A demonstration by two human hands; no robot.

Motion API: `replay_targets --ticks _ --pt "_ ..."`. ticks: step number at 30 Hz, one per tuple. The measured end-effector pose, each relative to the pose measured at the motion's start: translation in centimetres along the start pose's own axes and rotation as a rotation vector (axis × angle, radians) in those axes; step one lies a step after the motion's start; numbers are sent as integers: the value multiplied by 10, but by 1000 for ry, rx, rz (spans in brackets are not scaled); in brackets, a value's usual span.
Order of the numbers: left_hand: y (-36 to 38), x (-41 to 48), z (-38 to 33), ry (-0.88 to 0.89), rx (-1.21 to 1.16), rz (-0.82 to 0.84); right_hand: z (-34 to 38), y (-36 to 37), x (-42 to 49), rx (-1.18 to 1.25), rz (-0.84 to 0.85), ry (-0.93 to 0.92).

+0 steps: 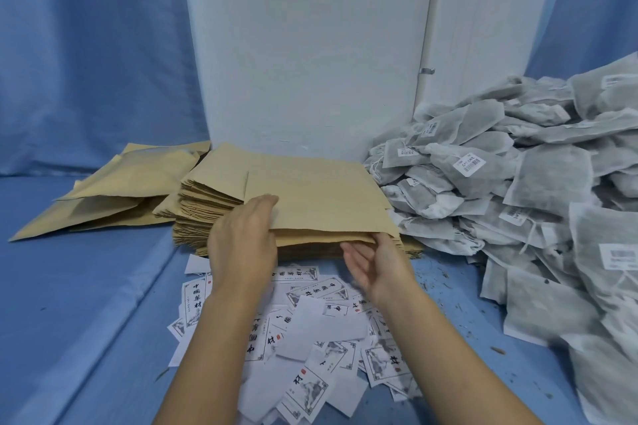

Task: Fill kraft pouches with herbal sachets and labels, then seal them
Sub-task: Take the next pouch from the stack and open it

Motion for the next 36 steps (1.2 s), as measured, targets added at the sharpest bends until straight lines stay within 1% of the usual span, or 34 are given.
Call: replay_targets --ticks 3,7,9,11,14,17,19,21,23,24,26,29,32,34,36 --pt "1 0 5 -41 -8 10 9 -5 2 -30 -49 -75" --pt "7 -3 5 -101 -55 70 7 -3 1 44 -63 -65" --pt "8 -4 2 -95 -71 93 8 -3 -1 88 -77 -72" --pt "8 -5 -1 -85 -77 94 10 -3 -3 124 -94 -91" --pt "5 -5 -2 -118 -77 74 14 0 -7 119 -81 -146" --pt "1 -6 -1 -177 -88 52 21 9 -10 -1 -3 -188" --pt "-1 -5 0 -214 -111 42 24 24 -13 -108 120 -217" --pt "-1 -4 -3 -244 -173 36 26 42 -22 -332 249 -313" --pt "2 -3 -9 -276 -298 36 27 55 -31 -579 300 -459" --pt "5 -2 -13 -298 -382 53 29 60 -35 -668 300 -527" --pt "17 -3 -18 -377 -586 138 34 68 -44 -781 306 -646" --pt "39 -9 -19 -615 -939 298 39 76 -53 -944 338 -795" --pt "50 -17 -20 -846 -1292 389 42 80 -58 -1012 393 -860" --pt "51 -19 -24 -894 -1411 429 44 82 -64 -1034 414 -910" --pt "52 -20 -33 -864 -1472 489 46 86 -71 -1105 396 -994"
Point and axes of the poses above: each hand's wrist, its own x-axis towards the middle knuckle, its own y-axis out of the palm, z = x × y, the point moved 8 cm from there along x, towards the middle knuckle, and after that the axes turned 5 degrees about x, right-handed, at the moved point
